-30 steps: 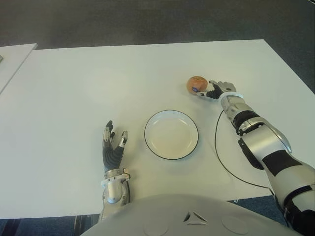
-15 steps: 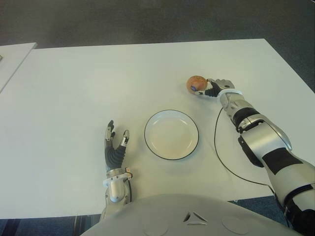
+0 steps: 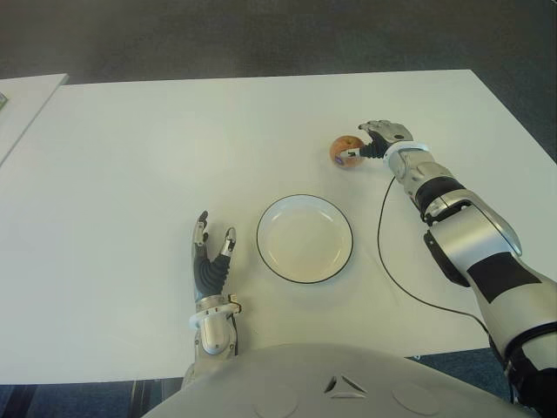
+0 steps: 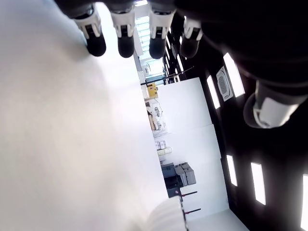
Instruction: Put the apples into the plate.
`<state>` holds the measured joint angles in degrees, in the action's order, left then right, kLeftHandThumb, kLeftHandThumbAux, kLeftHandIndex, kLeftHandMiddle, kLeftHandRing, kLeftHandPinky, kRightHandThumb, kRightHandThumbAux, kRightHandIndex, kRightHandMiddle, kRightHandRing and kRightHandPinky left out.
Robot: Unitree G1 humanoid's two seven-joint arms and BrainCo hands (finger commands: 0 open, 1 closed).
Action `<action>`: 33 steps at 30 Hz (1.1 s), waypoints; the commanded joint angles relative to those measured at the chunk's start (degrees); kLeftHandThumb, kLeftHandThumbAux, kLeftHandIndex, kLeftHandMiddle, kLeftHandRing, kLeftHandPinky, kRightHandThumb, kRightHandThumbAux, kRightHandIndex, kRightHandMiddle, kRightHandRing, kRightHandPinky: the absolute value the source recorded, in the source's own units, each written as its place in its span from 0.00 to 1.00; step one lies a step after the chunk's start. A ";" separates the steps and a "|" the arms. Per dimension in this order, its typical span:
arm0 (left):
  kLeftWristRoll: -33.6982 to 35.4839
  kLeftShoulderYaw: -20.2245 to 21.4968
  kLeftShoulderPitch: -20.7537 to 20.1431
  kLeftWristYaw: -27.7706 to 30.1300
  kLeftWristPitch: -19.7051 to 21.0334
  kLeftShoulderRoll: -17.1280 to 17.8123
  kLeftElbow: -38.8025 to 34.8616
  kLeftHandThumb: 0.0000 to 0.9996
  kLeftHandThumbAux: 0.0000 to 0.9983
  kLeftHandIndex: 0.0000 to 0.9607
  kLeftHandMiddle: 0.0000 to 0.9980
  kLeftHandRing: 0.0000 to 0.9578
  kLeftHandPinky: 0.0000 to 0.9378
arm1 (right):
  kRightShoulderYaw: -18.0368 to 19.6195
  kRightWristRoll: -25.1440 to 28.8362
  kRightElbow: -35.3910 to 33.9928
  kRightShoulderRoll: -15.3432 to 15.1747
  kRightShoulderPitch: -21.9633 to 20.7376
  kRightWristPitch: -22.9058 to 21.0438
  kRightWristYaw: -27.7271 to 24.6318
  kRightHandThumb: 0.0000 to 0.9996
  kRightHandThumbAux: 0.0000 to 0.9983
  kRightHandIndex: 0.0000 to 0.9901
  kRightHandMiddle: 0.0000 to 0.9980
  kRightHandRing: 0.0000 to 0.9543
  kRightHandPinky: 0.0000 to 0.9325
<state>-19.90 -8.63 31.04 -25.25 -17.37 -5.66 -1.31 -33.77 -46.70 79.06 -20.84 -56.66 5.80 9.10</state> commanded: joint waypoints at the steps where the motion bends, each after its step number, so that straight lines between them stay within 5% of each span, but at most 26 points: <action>1: 0.41 -0.43 -1.59 -1.30 1.28 -2.71 1.63 0.00 0.40 0.15 0.05 0.00 0.00 | -0.55 -0.19 -0.62 -1.29 -1.74 1.86 -2.11 0.15 0.18 0.00 0.00 0.00 0.00; 10: 0.10 -1.62 -2.38 -2.74 1.27 -2.92 2.17 0.00 0.40 0.24 0.07 0.01 0.00 | -1.36 -0.67 -0.20 -1.04 -1.70 1.42 -2.72 0.17 0.18 0.00 0.00 0.00 0.00; 18: 0.39 -2.14 -2.79 -2.18 2.36 -1.92 1.82 0.00 0.39 0.22 0.07 0.01 0.00 | -1.81 -0.92 0.35 -0.62 -0.86 0.72 -1.84 0.17 0.19 0.00 0.00 0.00 0.00; 33: 1.91 -1.89 -3.62 -3.26 0.51 -2.28 3.19 0.00 0.44 0.42 0.11 0.02 0.00 | -2.25 -1.33 0.12 -0.04 -2.06 0.35 -2.33 0.18 0.18 0.00 0.00 0.00 0.00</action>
<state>-18.35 -10.06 29.67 -28.05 -18.19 -4.84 0.50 -35.65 -47.83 78.87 -21.73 -58.38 6.74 6.75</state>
